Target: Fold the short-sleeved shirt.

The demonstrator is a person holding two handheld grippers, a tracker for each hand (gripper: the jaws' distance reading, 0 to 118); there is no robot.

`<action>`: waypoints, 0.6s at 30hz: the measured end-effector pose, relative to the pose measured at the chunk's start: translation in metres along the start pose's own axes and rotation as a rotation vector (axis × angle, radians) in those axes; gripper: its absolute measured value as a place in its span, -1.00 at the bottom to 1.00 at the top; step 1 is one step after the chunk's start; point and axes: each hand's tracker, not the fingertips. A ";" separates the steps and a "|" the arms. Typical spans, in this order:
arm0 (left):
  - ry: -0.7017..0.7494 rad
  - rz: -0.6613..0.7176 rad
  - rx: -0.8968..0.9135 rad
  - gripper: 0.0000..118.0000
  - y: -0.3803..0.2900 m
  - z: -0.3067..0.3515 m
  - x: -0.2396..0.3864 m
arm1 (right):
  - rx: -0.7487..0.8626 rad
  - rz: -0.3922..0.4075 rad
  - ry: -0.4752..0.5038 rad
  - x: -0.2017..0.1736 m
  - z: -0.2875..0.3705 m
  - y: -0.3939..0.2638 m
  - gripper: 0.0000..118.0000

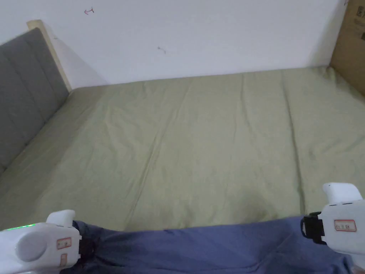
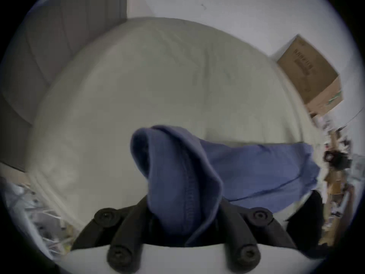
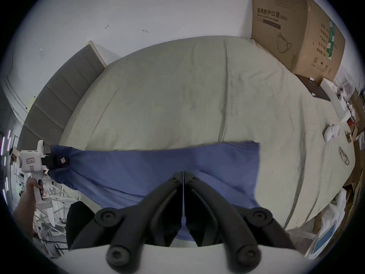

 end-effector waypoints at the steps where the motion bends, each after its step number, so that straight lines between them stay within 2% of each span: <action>1: 0.006 -0.011 0.022 -0.95 0.001 0.003 0.007 | 0.003 -0.006 0.008 0.003 0.003 -0.002 -0.99; 4: -0.101 0.026 0.046 -0.95 0.007 0.012 0.046 | 0.018 -0.007 0.007 0.009 0.010 -0.006 -0.99; 7: -0.214 -0.005 0.002 -0.95 0.015 0.010 0.103 | 0.036 -0.017 0.003 0.018 0.017 -0.007 -0.99; 9: -0.288 -0.028 -0.046 -0.95 0.019 0.003 0.143 | 0.042 -0.033 0.008 0.025 0.019 -0.007 -0.99; 10: -0.374 0.006 -0.138 -0.94 0.016 -0.002 0.165 | 0.044 -0.041 0.009 0.027 0.021 -0.008 -0.99; 13: -0.426 -0.046 -0.198 -0.91 0.012 -0.014 0.222 | 0.050 -0.053 0.008 0.034 0.024 -0.010 -0.99; 14: -0.398 -0.105 -0.150 -0.83 0.015 -0.019 0.233 | 0.051 -0.054 0.003 0.036 0.024 -0.011 -0.99; 16: -0.461 -0.090 -0.199 -0.78 0.011 -0.026 0.256 | 0.050 -0.059 -0.001 0.039 0.023 -0.013 -0.99; 17: -0.495 -0.082 -0.214 -0.58 0.010 -0.028 0.264 | 0.048 -0.063 0.001 0.040 0.023 -0.014 -0.99; 18: -0.525 -0.079 -0.219 -0.26 0.010 -0.031 0.270 | 0.046 -0.069 0.005 0.042 0.022 -0.014 -0.99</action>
